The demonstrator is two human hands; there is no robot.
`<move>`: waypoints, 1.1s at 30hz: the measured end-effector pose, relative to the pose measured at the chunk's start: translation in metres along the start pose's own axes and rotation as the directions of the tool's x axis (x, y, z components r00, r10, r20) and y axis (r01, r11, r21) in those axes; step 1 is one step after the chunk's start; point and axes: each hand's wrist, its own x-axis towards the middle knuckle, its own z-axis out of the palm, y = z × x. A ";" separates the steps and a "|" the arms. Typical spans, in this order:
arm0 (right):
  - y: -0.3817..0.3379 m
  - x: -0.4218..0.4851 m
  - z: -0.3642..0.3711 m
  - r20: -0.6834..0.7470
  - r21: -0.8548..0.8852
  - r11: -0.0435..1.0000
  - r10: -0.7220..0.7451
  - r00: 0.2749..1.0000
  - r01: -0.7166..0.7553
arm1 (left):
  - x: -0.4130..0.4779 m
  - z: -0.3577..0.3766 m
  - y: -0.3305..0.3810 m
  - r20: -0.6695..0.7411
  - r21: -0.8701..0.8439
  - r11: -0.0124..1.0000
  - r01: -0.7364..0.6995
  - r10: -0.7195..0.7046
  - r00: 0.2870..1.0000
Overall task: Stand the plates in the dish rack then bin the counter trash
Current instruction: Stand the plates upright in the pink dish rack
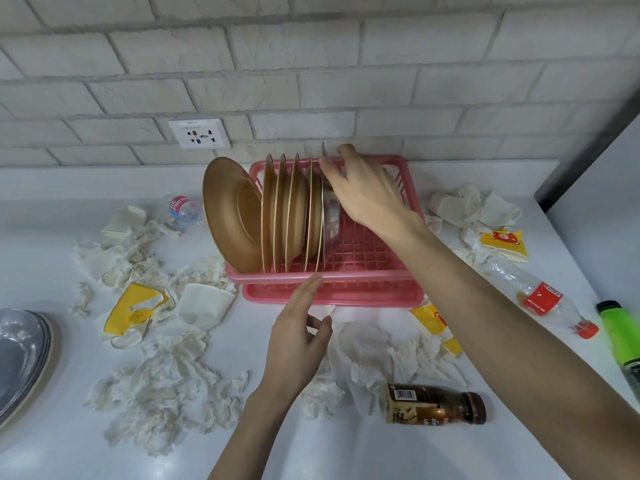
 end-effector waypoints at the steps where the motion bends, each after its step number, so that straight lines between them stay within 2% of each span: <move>1: -0.001 -0.003 -0.001 -0.042 0.008 1.000 -0.030 0.999 0.030 | -0.002 -0.004 0.001 -0.005 -0.008 1.000 -0.007 0.007 1.000; 6: -0.010 -0.027 -0.016 -0.141 0.142 0.960 -0.222 0.965 0.242 | -0.013 -0.030 0.005 -0.069 -0.066 0.997 -0.033 0.029 0.997; 9: -0.029 -0.044 -0.020 -0.142 0.227 0.919 -0.297 0.944 0.323 | -0.021 -0.055 0.005 -0.107 -0.116 0.993 -0.023 0.011 0.994; 12: -0.062 -0.067 -0.008 -0.028 0.299 0.883 -0.372 0.928 0.362 | -0.031 -0.087 -0.006 -0.161 -0.123 0.992 -0.025 0.005 0.987; 15: -0.101 -0.093 0.029 0.176 0.344 0.885 -0.389 0.904 0.313 | -0.045 -0.125 -0.027 -0.220 -0.133 0.991 0.016 -0.045 0.975; 18: -0.145 -0.112 0.079 0.315 0.379 0.888 -0.389 0.866 0.261 | -0.062 -0.173 -0.053 -0.247 -0.111 0.991 0.077 -0.102 0.964; 23: -0.213 -0.127 0.150 0.446 0.371 0.894 -0.408 0.797 0.250 | -0.089 -0.248 -0.110 -0.260 -0.094 0.974 0.208 -0.226 0.939; 28: -0.267 -0.138 0.207 0.563 0.384 0.888 -0.441 0.699 0.251 | -0.111 -0.314 -0.162 -0.310 -0.049 0.962 0.269 -0.270 0.911; 33: -0.305 -0.148 0.248 0.669 0.357 0.906 -0.418 0.614 0.227 | -0.118 -0.382 -0.226 -0.447 0.016 0.928 0.372 -0.326 0.833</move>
